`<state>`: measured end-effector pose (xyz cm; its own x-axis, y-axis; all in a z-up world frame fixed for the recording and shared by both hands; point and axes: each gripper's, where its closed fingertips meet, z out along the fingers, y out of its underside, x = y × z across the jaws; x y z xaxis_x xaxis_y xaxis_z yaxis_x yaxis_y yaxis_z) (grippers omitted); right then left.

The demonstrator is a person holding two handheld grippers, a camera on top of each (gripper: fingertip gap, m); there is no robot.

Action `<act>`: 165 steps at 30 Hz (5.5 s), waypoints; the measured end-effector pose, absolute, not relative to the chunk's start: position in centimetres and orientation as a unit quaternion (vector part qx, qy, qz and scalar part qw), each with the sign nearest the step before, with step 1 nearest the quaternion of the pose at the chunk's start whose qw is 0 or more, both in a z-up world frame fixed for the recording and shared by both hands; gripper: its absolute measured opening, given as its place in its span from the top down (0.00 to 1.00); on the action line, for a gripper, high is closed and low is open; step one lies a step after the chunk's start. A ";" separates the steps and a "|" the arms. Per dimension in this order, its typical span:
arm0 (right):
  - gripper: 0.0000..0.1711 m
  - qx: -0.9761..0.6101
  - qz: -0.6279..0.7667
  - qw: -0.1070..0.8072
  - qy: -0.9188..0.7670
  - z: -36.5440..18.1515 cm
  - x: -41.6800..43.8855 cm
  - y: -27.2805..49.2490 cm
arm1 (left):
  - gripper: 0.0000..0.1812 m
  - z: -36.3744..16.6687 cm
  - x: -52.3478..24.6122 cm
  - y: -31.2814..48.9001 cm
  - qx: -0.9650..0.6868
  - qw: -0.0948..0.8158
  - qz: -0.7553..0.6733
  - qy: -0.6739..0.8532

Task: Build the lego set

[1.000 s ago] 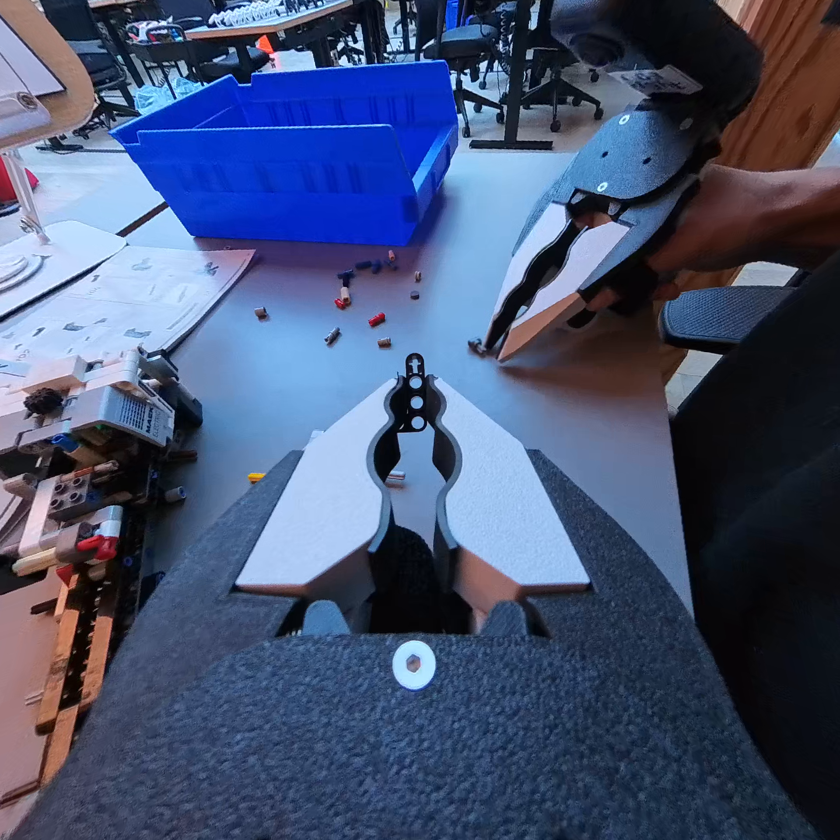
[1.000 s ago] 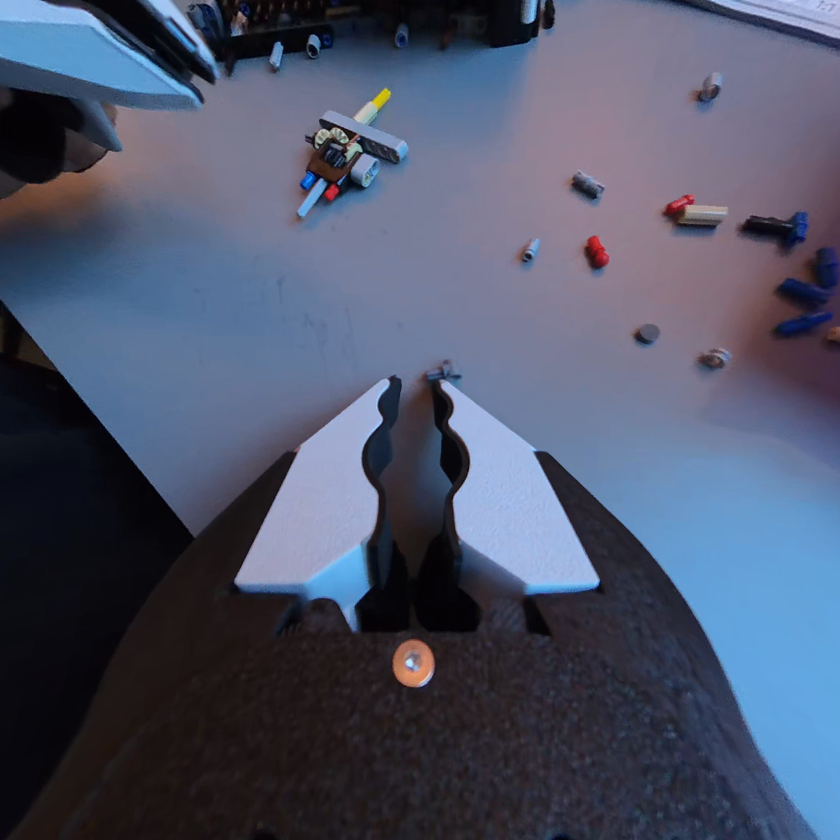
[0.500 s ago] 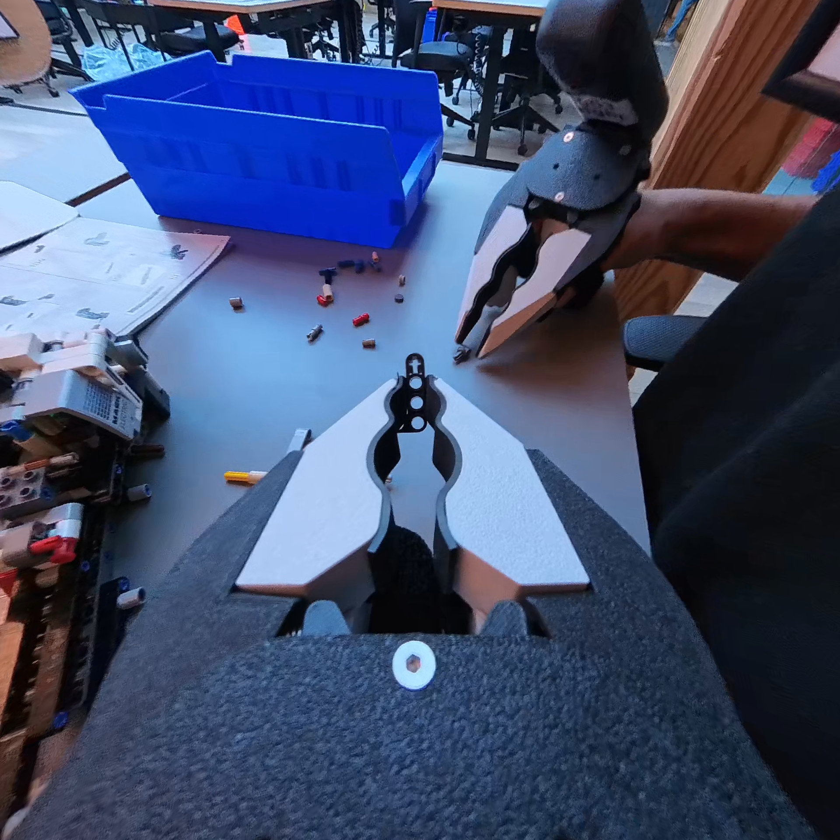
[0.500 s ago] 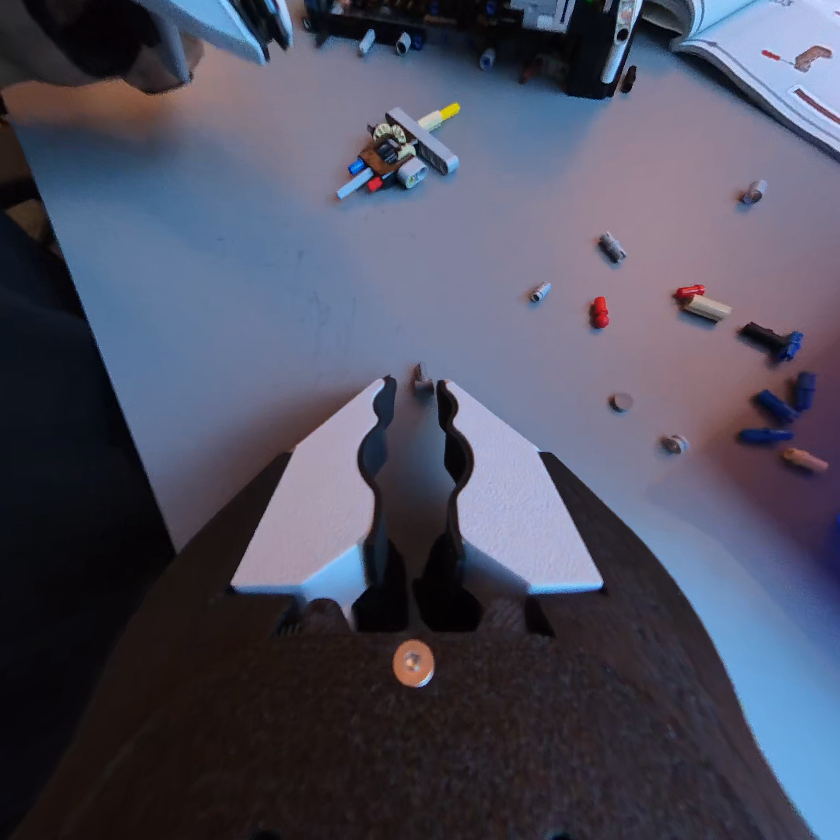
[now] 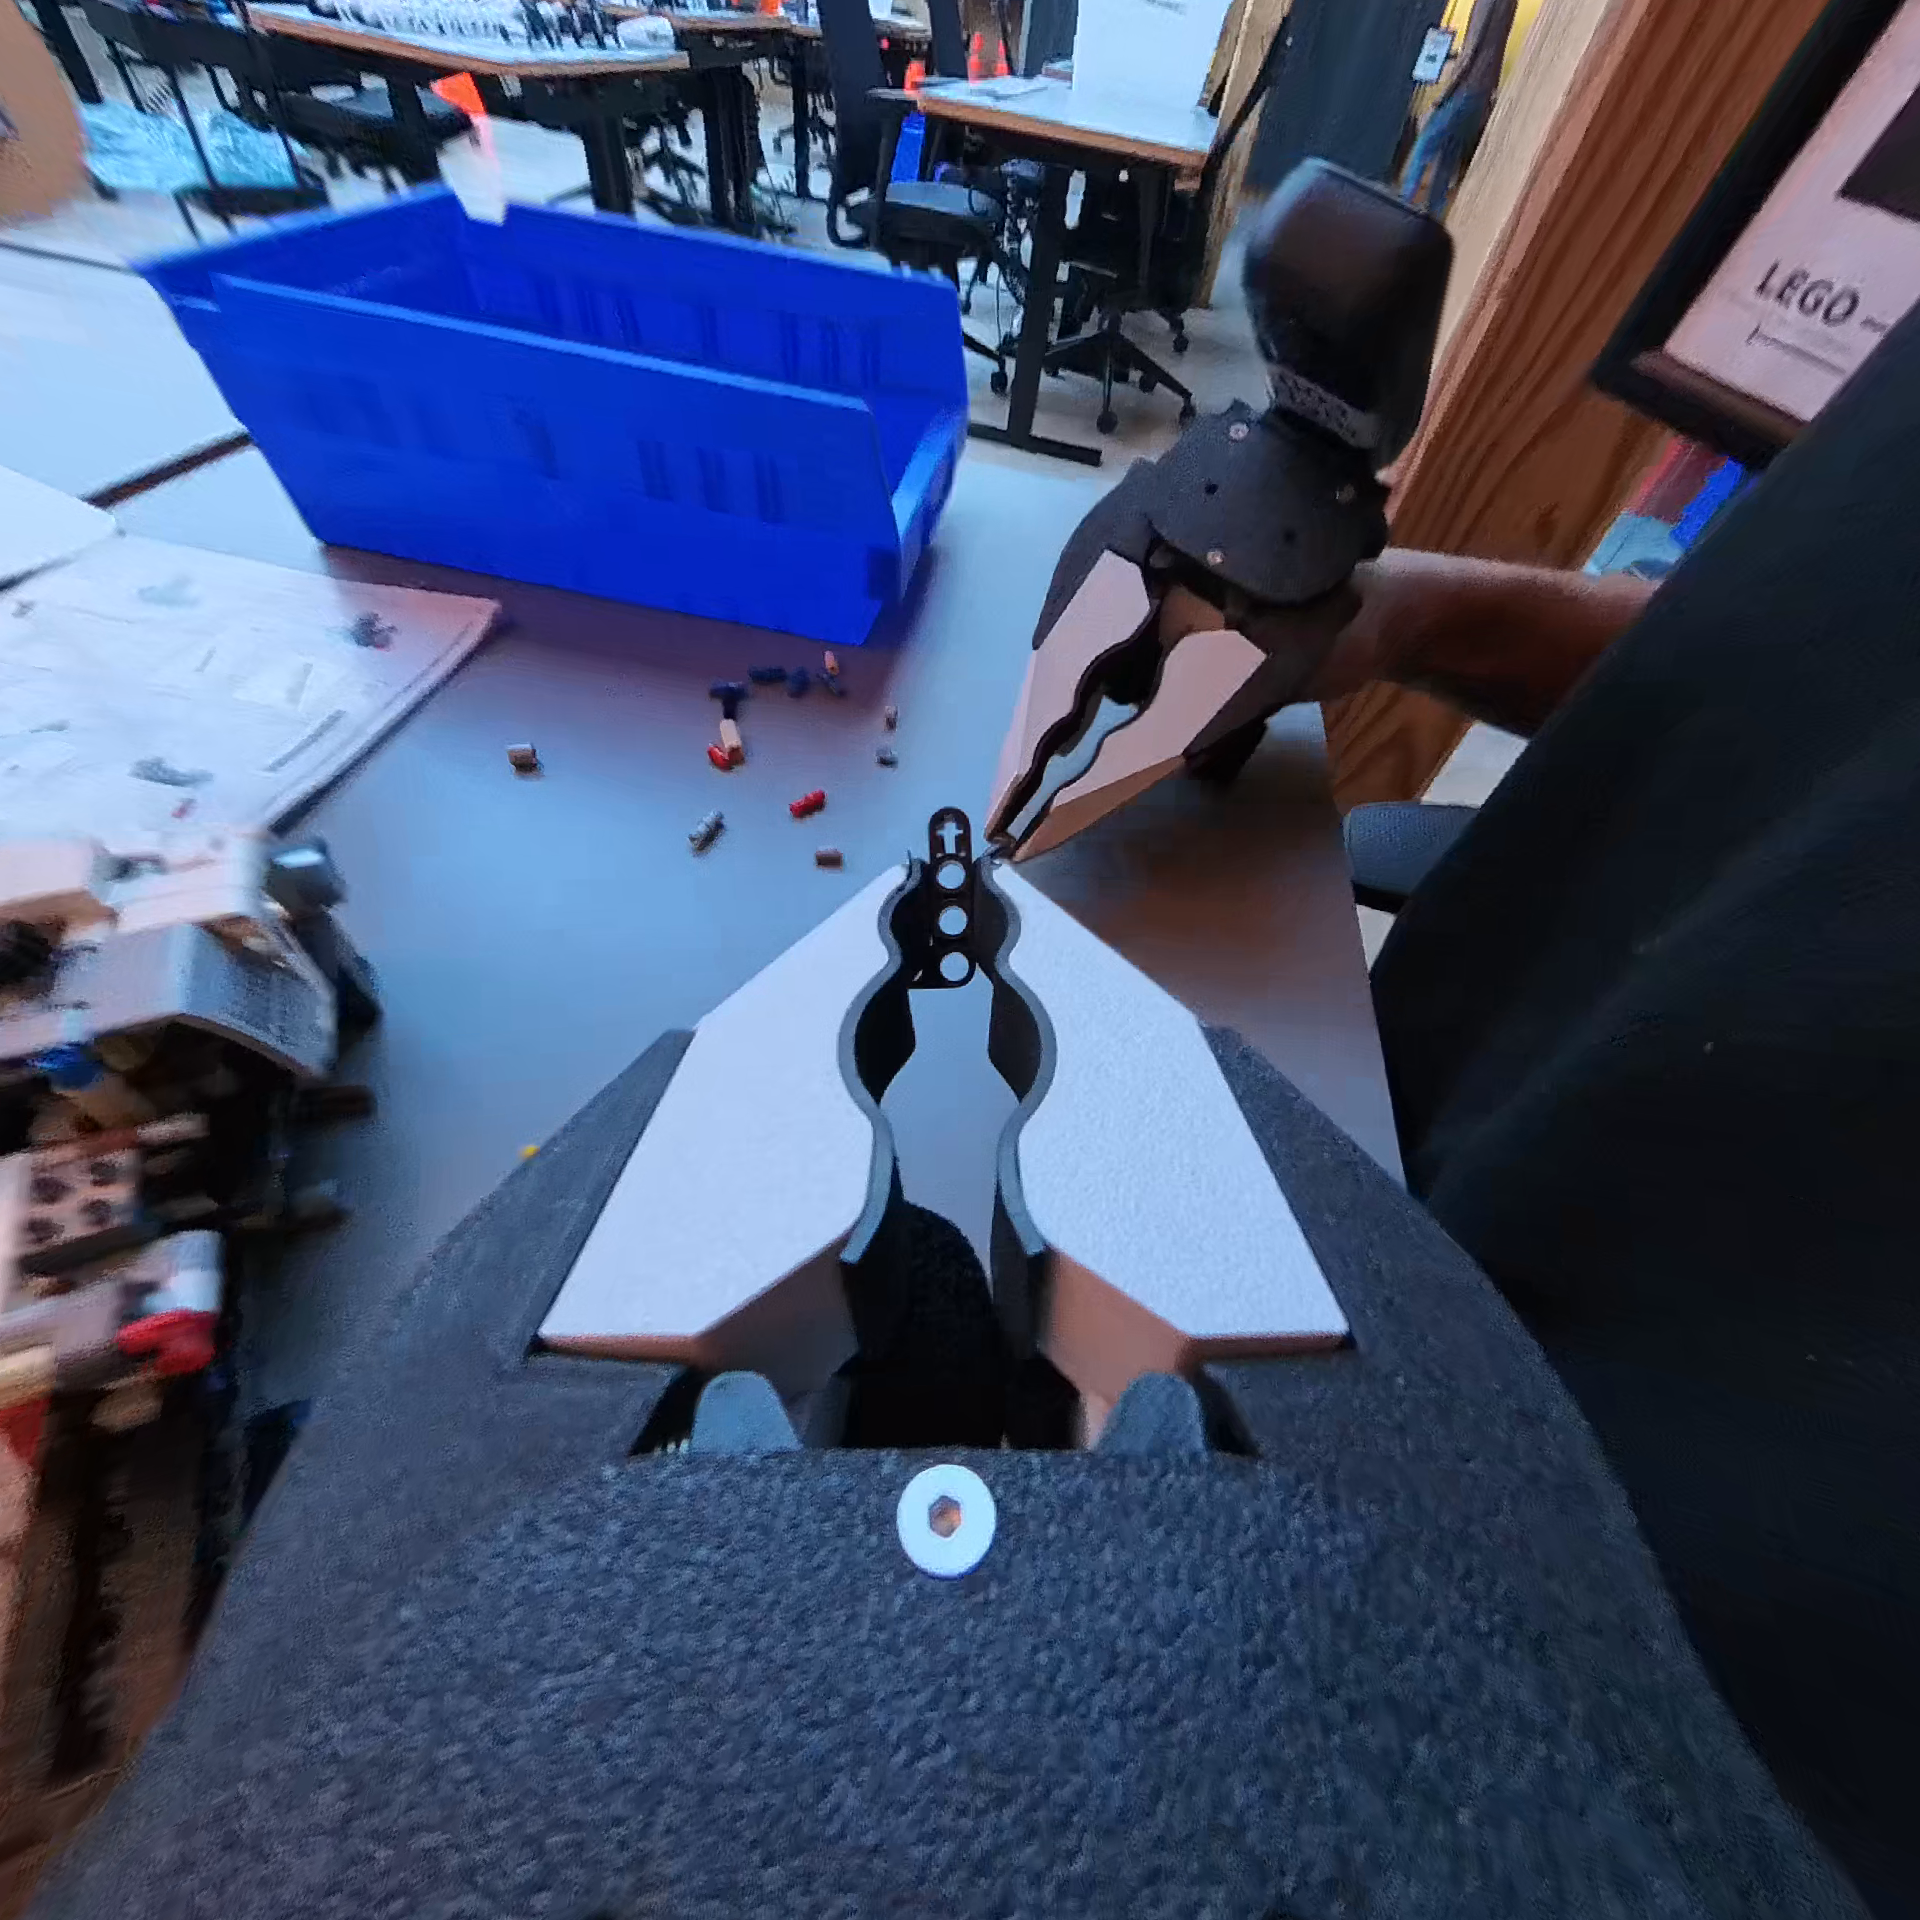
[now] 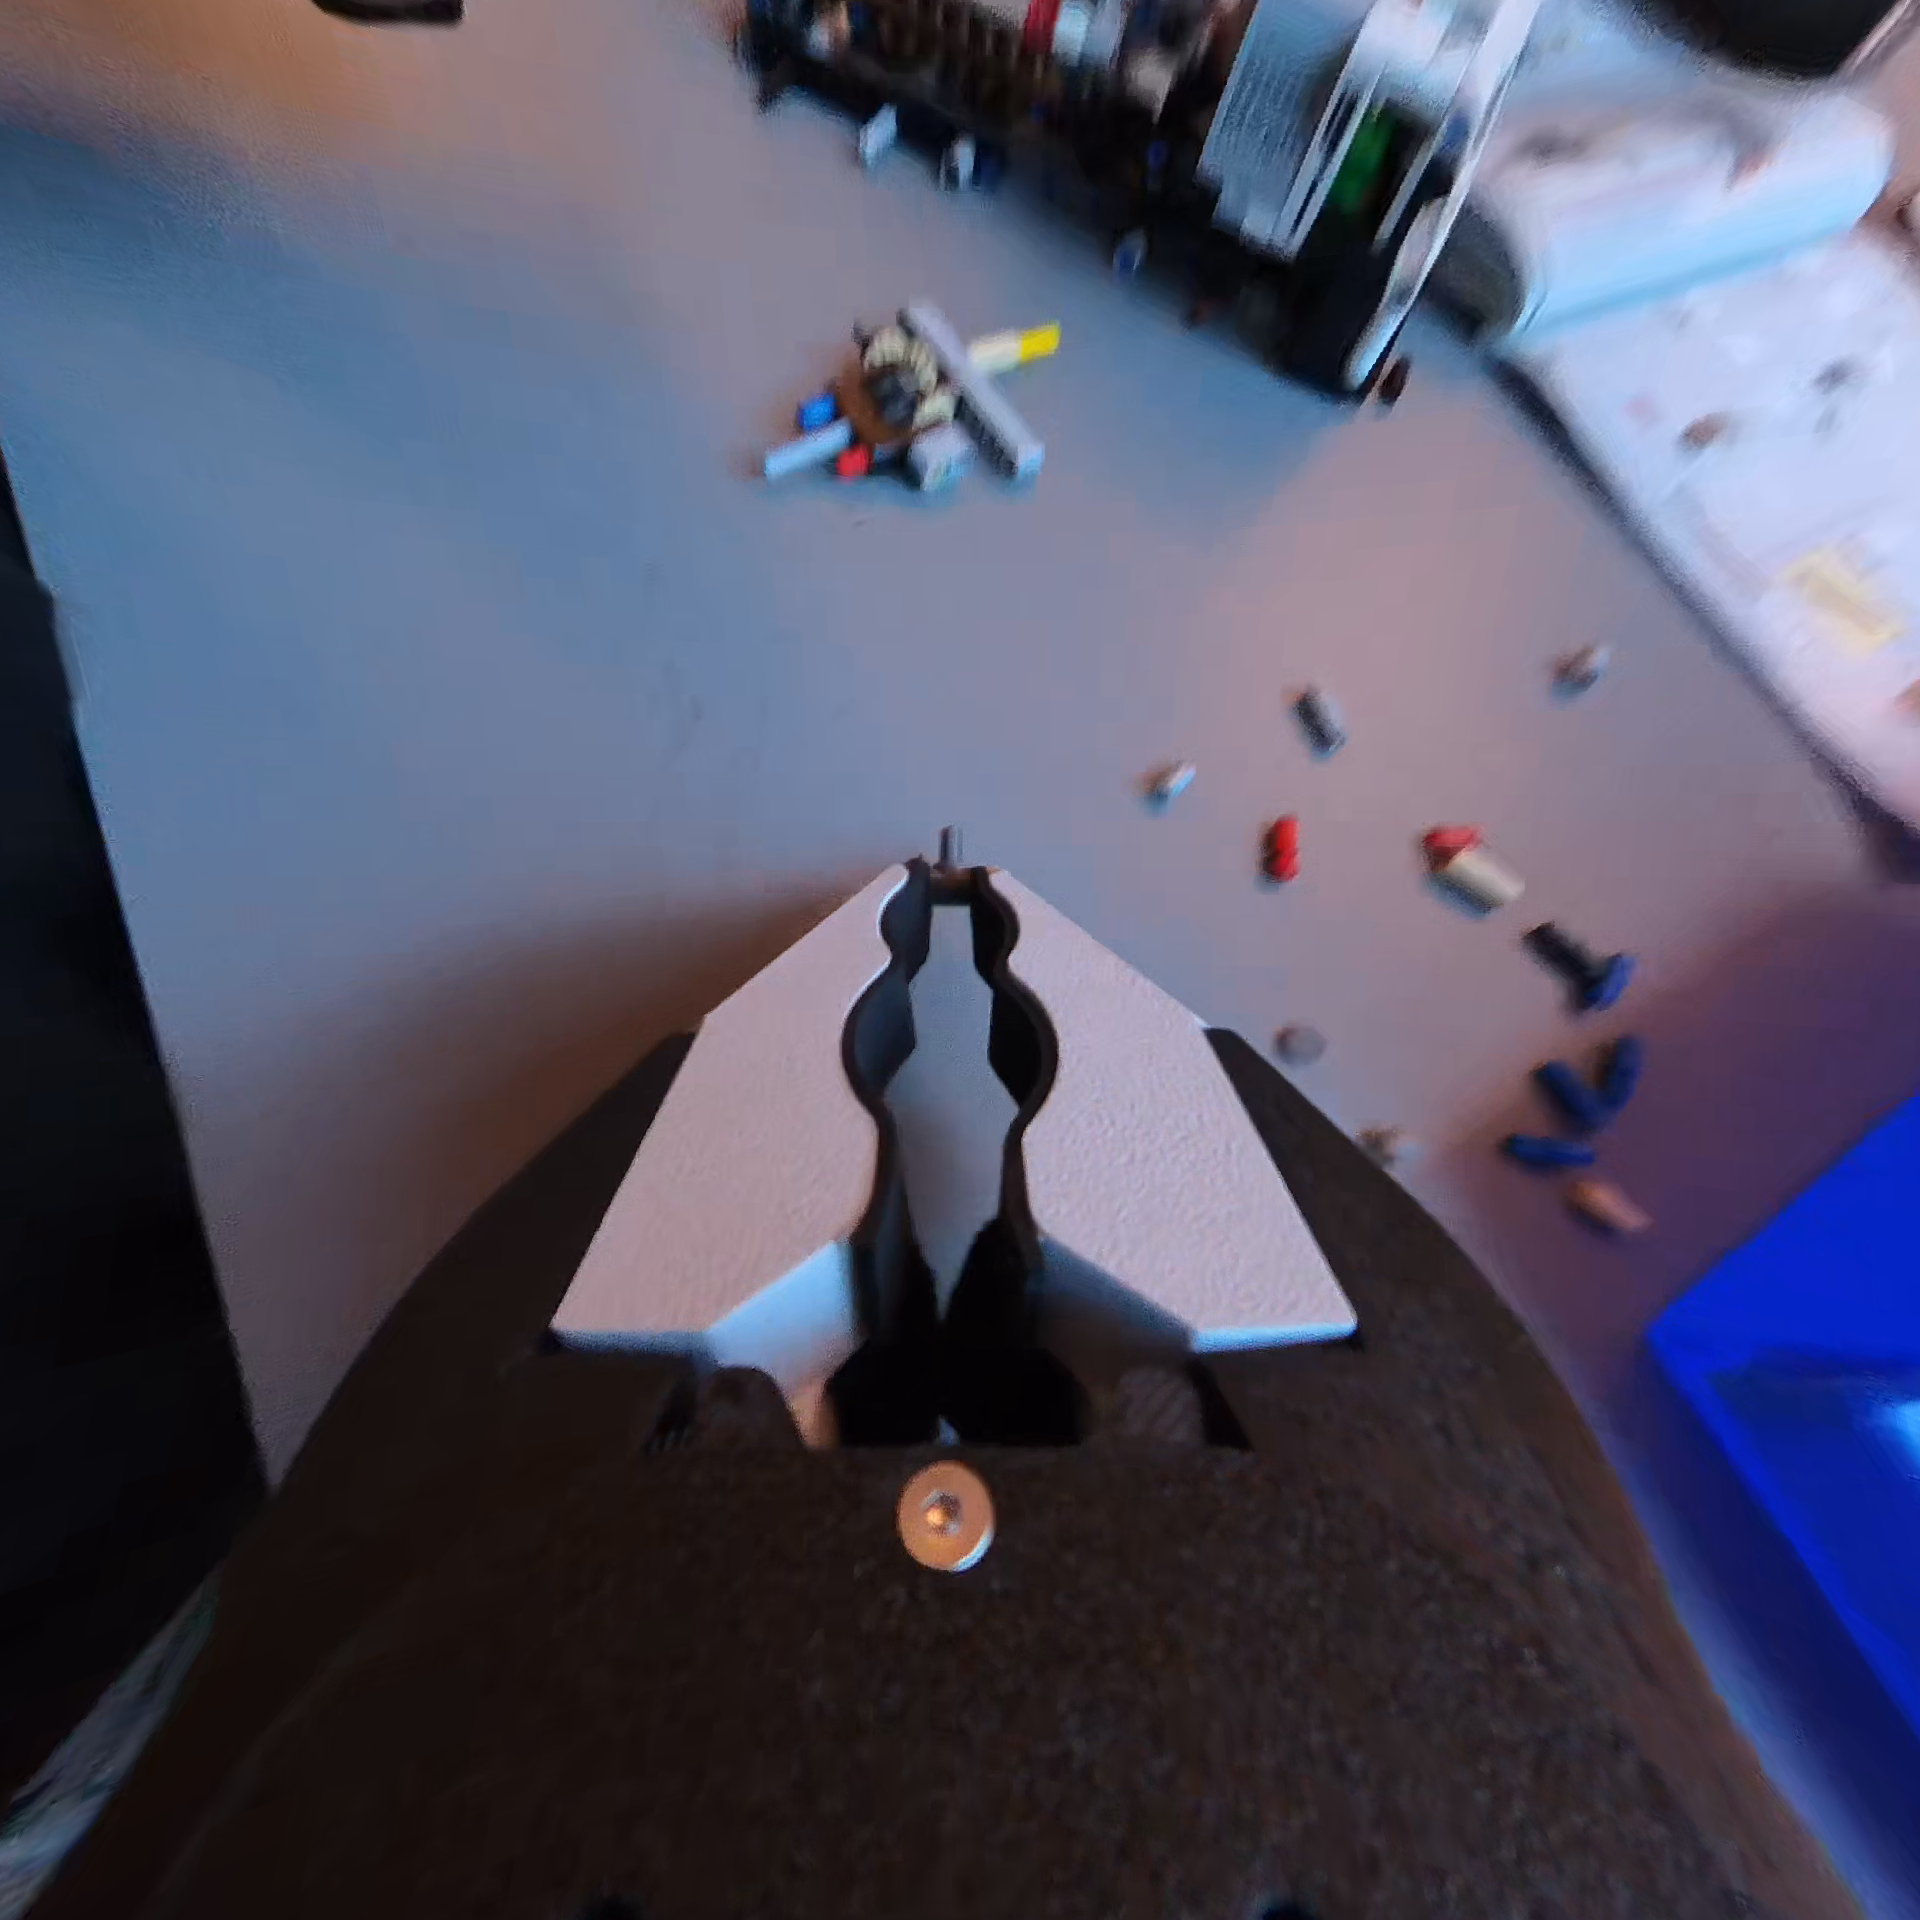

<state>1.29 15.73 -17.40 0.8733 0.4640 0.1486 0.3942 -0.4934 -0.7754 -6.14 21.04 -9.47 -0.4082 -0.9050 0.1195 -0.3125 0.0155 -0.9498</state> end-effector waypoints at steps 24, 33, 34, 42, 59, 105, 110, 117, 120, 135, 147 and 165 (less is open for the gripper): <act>0.96 -0.684 -0.111 0.676 -0.251 -7.3 -1.4 23.9 | 0.98 -5.2 -5.6 23.9 -0.350 0.343 -0.577 0.654; 0.96 -0.705 -0.158 0.639 -0.264 -10.0 -1.0 21.5 | 0.98 -10.7 -5.3 22.7 -0.350 0.388 -0.472 0.710; 0.96 -0.706 -0.159 0.639 -0.262 -10.0 -0.8 21.5 | 0.97 -11.1 -5.1 22.9 -0.350 0.395 -0.458 0.715; 0.96 -0.715 -0.157 0.628 -0.264 -10.6 -0.6 21.9 | 0.97 -13.5 -4.2 25.0 -0.334 0.481 -0.297 0.754; 0.96 -0.722 -0.173 0.591 -0.317 -12.4 -2.0 22.2 | 0.98 -14.0 -4.4 24.6 -0.319 0.492 -0.264 0.766; 0.96 -0.833 -0.006 0.477 -0.279 -16.6 -4.6 19.7 | 0.97 -14.9 -4.4 25.8 -0.372 0.446 -0.270 0.768; 0.96 -0.872 0.078 0.416 -0.247 -18.0 -5.2 17.9 | 0.97 -15.3 -4.6 25.0 -0.362 0.431 -0.271 0.781; 0.94 -0.891 0.097 0.381 -0.227 -18.9 -4.6 17.8 | 0.97 -15.6 -4.8 23.7 -0.318 0.451 -0.244 0.798; 0.87 -0.887 0.148 0.386 -0.206 -18.2 -5.1 17.9 | 0.98 -15.4 -4.9 23.1 -0.303 0.454 -0.250 0.800; 0.93 -0.818 0.339 0.451 -0.109 -13.8 -6.9 21.5 | 0.98 -14.2 -5.5 21.5 -0.235 0.500 -0.239 0.799; 0.96 -0.781 0.429 0.449 -0.074 -12.2 -7.1 21.1 | 0.97 -12.9 -5.9 20.8 -0.208 0.516 -0.260 0.789; 0.96 -0.508 0.750 0.424 -0.015 -4.7 -9.7 19.6 | 0.92 -5.3 -8.5 18.5 -0.290 0.269 -0.676 0.621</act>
<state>-9.74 19.58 -4.75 -0.1252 0.6508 -0.7489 -0.6201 -0.6406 -0.4530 -8.50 18.51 -5.34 -0.6867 -0.7246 0.0584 0.0032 -0.0833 -0.9965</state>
